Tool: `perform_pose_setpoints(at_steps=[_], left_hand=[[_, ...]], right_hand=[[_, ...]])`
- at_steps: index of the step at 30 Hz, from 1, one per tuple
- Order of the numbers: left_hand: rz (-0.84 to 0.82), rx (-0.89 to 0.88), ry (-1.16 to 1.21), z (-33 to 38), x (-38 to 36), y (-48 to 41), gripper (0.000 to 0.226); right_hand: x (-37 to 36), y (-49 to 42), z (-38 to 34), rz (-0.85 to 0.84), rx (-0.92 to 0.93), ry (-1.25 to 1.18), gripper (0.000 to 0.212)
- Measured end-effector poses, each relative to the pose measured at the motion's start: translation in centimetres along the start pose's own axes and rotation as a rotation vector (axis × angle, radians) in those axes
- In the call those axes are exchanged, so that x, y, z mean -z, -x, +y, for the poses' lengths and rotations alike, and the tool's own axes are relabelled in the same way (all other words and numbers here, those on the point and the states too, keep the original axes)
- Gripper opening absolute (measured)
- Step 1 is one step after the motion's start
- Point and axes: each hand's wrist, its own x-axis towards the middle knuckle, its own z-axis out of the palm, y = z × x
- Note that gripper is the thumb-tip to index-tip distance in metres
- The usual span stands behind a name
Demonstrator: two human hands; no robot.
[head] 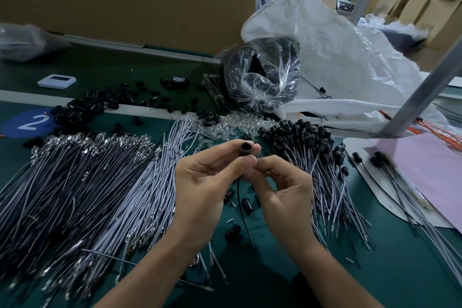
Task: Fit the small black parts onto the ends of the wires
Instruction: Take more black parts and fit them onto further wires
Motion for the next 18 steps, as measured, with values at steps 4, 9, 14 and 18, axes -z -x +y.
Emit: perform_pose_setpoints(at_steps=[4,9,14,18], left_hand=[[0.037,0.019,0.016,0.1,0.2,-0.2,0.021],[0.064,0.091,0.037,1.1,0.8,-1.3,0.02],[0.198,0.336,0.17,1.0,2.3,-2.7,0.01],[0.185,0.514,0.077,0.5,3.1,-2.8,0.023]], right_hand=[[-0.3,0.1,-0.2,-0.009,0.008,0.011,0.011],[0.4,-0.2,-1.1,-0.131,-0.005,-0.086,0.006],[2.2,-2.0,-1.4,-0.038,-0.091,-0.065,0.022],[3.1,-2.6,0.4,-0.147,-0.184,0.292,0.025]])
